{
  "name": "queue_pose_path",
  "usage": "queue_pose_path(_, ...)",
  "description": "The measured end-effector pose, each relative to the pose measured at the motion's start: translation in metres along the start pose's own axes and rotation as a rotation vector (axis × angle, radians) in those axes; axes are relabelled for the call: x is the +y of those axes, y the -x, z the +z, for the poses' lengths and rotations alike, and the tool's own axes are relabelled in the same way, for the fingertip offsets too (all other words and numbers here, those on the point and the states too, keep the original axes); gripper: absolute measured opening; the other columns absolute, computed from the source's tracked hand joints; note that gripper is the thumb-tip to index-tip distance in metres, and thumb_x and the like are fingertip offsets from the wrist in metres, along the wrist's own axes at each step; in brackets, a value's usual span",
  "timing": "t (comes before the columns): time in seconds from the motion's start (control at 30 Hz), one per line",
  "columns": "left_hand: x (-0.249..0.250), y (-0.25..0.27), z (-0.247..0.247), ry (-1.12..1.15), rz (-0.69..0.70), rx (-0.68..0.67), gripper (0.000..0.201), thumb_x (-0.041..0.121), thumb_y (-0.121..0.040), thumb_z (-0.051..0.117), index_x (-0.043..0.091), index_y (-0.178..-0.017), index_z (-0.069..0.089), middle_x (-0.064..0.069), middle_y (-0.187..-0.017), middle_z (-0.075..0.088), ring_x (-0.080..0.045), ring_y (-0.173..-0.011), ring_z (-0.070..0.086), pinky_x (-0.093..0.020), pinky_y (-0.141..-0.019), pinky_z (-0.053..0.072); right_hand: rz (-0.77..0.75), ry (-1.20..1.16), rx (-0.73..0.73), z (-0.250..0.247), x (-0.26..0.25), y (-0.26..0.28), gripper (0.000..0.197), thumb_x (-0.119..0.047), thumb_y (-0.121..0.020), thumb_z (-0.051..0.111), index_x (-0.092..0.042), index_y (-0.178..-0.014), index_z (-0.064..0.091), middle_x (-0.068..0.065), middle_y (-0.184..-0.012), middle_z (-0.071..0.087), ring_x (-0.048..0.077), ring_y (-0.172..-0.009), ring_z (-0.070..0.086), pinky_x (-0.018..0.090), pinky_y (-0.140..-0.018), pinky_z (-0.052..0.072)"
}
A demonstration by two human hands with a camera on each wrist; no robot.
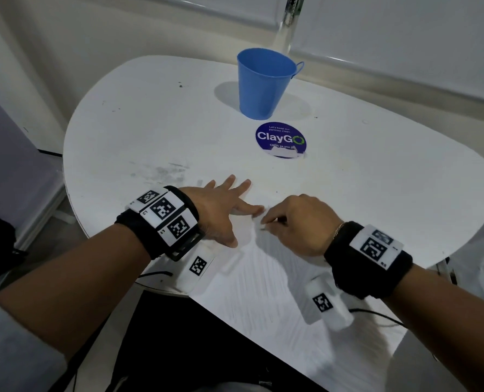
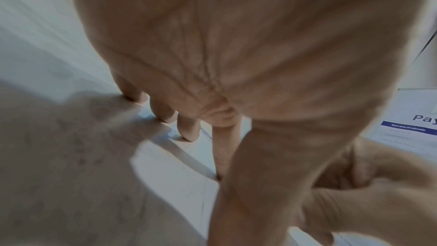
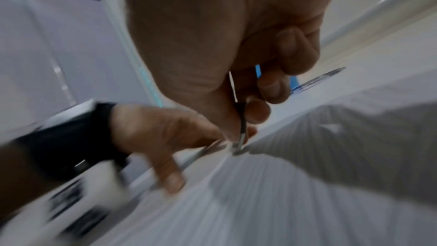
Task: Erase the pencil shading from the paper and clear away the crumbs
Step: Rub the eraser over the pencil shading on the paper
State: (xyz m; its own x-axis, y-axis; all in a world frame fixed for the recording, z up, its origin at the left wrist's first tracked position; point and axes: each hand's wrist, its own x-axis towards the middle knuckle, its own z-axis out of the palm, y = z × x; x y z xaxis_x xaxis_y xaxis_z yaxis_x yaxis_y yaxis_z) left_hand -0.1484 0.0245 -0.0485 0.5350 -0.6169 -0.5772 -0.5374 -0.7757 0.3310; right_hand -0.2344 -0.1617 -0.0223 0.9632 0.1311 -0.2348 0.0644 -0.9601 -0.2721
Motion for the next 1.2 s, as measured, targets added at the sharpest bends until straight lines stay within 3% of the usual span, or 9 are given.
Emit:
queue_pose_path(0.1,0.004,0.002,-0.001,-0.027,0.005,-0.011,0.093,0.039,-0.088,0.071,0.063,-0.15,0.006,0.018,-0.162,-0.028,-0.014,-0.149,-0.031,-0.048,-0.126,-0.005,0.096,-0.027,0.083,-0.006,0.01,-0.011,0.02,-0.029,-0.095,0.058,-0.035,-0.102,0.075,-0.013,-0.087,0.068,0.019,-0.091,0.063,0.028,-0.072,0.044)
queue_pose_path(0.27,0.005,0.006,-0.002,-0.014,0.005,0.004,0.093,0.038,-0.089,0.071,0.06,-0.152,0.007,0.018,-0.162,-0.028,-0.011,-0.148,-0.032,-0.045,-0.126,-0.006,-0.008,-0.06,0.006,0.003,0.0,0.001,0.019,-0.032,-0.095,0.059,-0.036,-0.102,0.076,-0.015,-0.091,0.072,0.016,-0.088,0.063,0.03,-0.077,0.05)
queue_pose_path(0.37,0.008,0.007,-0.002,-0.034,0.016,0.012,0.091,0.037,-0.09,0.07,0.06,-0.152,0.007,0.018,-0.163,-0.027,-0.009,-0.148,-0.031,-0.042,-0.126,-0.008,0.12,-0.07,0.085,-0.005,0.013,-0.012,0.018,-0.031,-0.094,0.059,-0.034,-0.101,0.076,-0.017,-0.076,0.061,0.017,-0.088,0.063,0.026,-0.072,0.042)
queue_pose_path(0.53,0.007,0.008,-0.003,-0.023,0.011,0.005,0.092,0.037,-0.089,0.069,0.062,-0.152,0.007,0.018,-0.163,-0.027,-0.01,-0.147,-0.032,-0.044,-0.126,-0.007,0.026,-0.023,0.014,-0.001,0.007,-0.004,0.019,-0.032,-0.095,0.058,-0.034,-0.101,0.075,-0.014,-0.098,0.072,0.015,-0.092,0.063,0.031,-0.08,0.051)
queue_pose_path(0.67,0.007,0.007,-0.003,-0.026,0.015,0.009,0.091,0.038,-0.09,0.069,0.06,-0.152,0.007,0.018,-0.163,-0.027,-0.009,-0.148,-0.032,-0.042,-0.126,-0.009,0.131,-0.031,0.079,-0.006,0.017,-0.009,0.017,-0.03,-0.093,0.059,-0.033,-0.097,0.076,-0.016,-0.081,0.065,0.016,-0.086,0.062,0.026,-0.072,0.043)
queue_pose_path(0.83,0.007,0.008,-0.003,-0.024,0.009,0.0,0.091,0.038,-0.09,0.069,0.06,-0.152,0.006,0.017,-0.163,-0.028,-0.009,-0.147,-0.032,-0.042,-0.125,-0.01,0.03,0.003,0.01,-0.002,0.005,-0.003,0.018,-0.034,-0.094,0.058,-0.033,-0.1,0.075,-0.012,-0.095,0.072,0.016,-0.091,0.061,0.032,-0.081,0.05)
queue_pose_path(0.93,0.01,0.01,-0.004,-0.028,0.018,0.008,0.091,0.037,-0.091,0.069,0.06,-0.153,0.007,0.017,-0.163,-0.027,-0.008,-0.148,-0.031,-0.038,-0.124,-0.011,0.119,0.014,0.095,-0.008,0.013,-0.011,0.018,-0.031,-0.093,0.058,-0.032,-0.096,0.076,-0.01,-0.093,0.073,0.019,-0.089,0.063,0.03,-0.077,0.049)
queue_pose_path(1.07,0.009,0.01,-0.004,-0.003,0.01,0.005,0.092,0.035,-0.09,0.07,0.058,-0.154,0.008,0.017,-0.163,-0.027,-0.009,-0.147,-0.032,-0.04,-0.124,-0.011,-0.013,-0.016,-0.015,0.002,-0.003,0.003,0.018,-0.032,-0.094,0.058,-0.032,-0.096,0.076,-0.013,-0.09,0.073,0.016,-0.088,0.064,0.031,-0.079,0.051)
queue_pose_path(1.2,0.008,0.007,-0.004,-0.021,0.016,0.008,0.092,0.036,-0.09,0.069,0.06,-0.152,0.007,0.017,-0.163,-0.026,-0.01,-0.148,-0.031,-0.041,-0.125,-0.01,0.107,-0.051,0.083,-0.005,0.009,-0.009,0.018,-0.03,-0.093,0.06,-0.033,-0.097,0.077,-0.016,-0.084,0.067,0.015,-0.088,0.063,0.028,-0.074,0.047)
